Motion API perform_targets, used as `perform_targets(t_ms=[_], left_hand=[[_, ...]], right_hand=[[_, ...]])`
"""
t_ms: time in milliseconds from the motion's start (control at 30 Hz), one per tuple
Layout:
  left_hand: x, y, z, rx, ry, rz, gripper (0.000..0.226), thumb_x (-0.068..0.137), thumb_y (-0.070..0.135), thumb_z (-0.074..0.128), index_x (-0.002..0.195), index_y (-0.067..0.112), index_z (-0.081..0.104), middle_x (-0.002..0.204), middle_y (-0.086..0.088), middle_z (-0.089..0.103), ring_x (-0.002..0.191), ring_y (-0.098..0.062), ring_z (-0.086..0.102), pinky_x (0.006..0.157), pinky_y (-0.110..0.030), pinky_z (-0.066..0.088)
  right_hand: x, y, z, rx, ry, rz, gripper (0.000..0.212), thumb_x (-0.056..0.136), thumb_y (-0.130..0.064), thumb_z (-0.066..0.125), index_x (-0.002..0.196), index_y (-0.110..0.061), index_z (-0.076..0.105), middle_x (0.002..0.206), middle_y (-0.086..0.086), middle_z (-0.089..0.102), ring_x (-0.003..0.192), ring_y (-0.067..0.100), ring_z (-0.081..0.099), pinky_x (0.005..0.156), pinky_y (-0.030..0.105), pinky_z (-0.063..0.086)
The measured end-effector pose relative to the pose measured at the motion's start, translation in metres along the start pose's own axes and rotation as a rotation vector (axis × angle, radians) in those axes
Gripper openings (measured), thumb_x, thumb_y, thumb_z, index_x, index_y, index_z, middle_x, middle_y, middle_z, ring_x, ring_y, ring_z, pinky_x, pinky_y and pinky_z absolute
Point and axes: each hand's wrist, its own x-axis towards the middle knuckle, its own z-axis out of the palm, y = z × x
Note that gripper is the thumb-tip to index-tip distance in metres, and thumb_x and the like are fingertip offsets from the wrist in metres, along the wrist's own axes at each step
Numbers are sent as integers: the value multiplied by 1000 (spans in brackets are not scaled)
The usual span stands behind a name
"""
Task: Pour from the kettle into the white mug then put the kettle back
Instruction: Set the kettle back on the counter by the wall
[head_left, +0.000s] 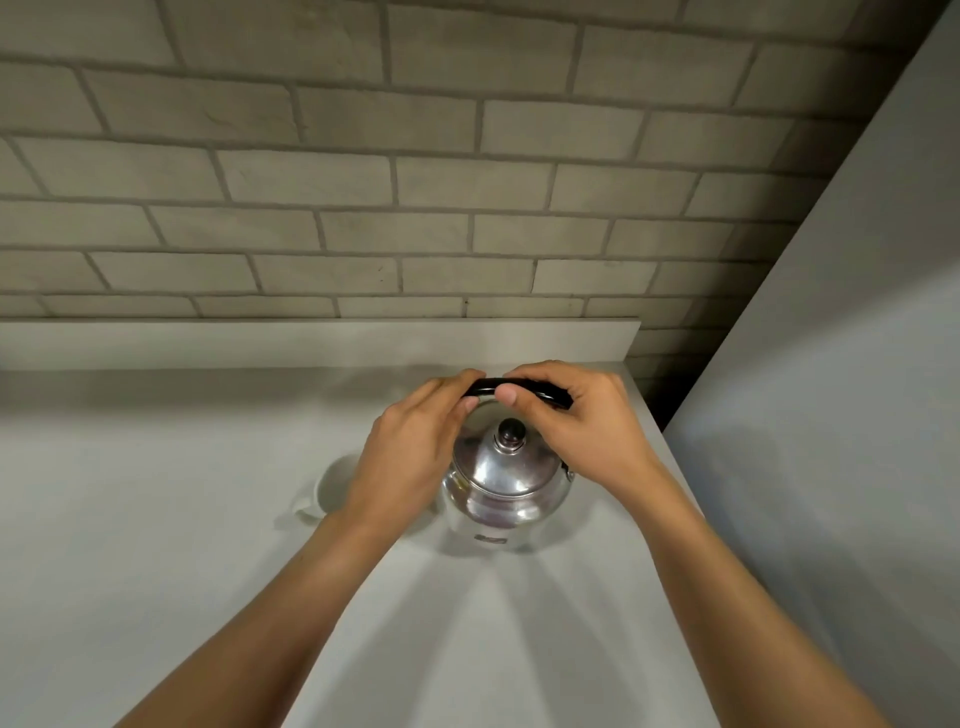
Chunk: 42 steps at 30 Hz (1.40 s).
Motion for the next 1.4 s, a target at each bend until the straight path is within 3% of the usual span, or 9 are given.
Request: perform_targets(t_ms=[233,333,467,533,667,900,1100,1233,1400], left_hand=[[38,-30,2,13,68,45,28,109,23,52,131,25,67,96,15,64,87,5,61,79,-3,38],[56,-51,3,29,117,47,27,109,22,52,130,24,68,87,22,56,88,19,57,77,-1,37],[83,-80,5,35,147,33,23,109,19,52,124,26,68,84,13,60,76,-2,60,72,-9,41],[98,-92,10,25,131,14,24,108,16,53,125,23,68,91,10,64,80,-11,61,75,-7,41],[116,-115,20,3,91,-40,27,108,15,52,130,19,68,115,-1,71,101,-20,66,84,-4,40],[135,-151,37,-18,36,-99,32,109,17,51,138,19,64,130,3,66,112,-12,61,90,5,32],[154,-165,48,1,11,-102,32,108,13,53,137,17,64,127,-3,69,108,-20,65,89,-1,39],[154,-172,50,-63,22,-147,32,108,13,54,138,16,64,128,-8,70,113,-28,69,100,-39,55],[156,-178,51,-68,-1,-174,35,107,22,56,141,27,61,135,-3,67,111,-21,68,98,-31,53]], right_hand=[[40,26,2,-91,-139,-53,29,103,-43,59,126,-34,74,99,-18,70,97,0,64,81,10,43],[59,46,5,-232,-138,-42,40,105,-50,49,136,-31,66,106,-13,61,104,5,57,91,19,43],[80,69,13,-296,-170,38,37,106,-56,32,128,-35,54,99,-6,70,91,16,65,78,37,53],[92,80,21,-244,-196,75,30,107,-52,31,124,-37,51,85,-9,68,79,8,64,69,32,51],[110,99,38,-186,-220,117,30,111,-42,35,131,-29,53,90,-13,65,82,-2,60,75,17,48],[133,128,61,-177,-259,194,29,112,-39,36,129,-24,55,82,-18,60,77,1,60,64,23,43],[151,147,70,-206,-256,195,29,113,-28,39,135,-17,54,76,-9,58,68,7,57,62,28,41],[155,150,73,-185,-278,189,34,113,-23,41,145,-19,51,87,0,63,72,15,59,67,26,42],[155,151,71,-142,-288,227,43,112,-24,46,155,-28,45,97,-1,64,88,21,66,82,28,46]])
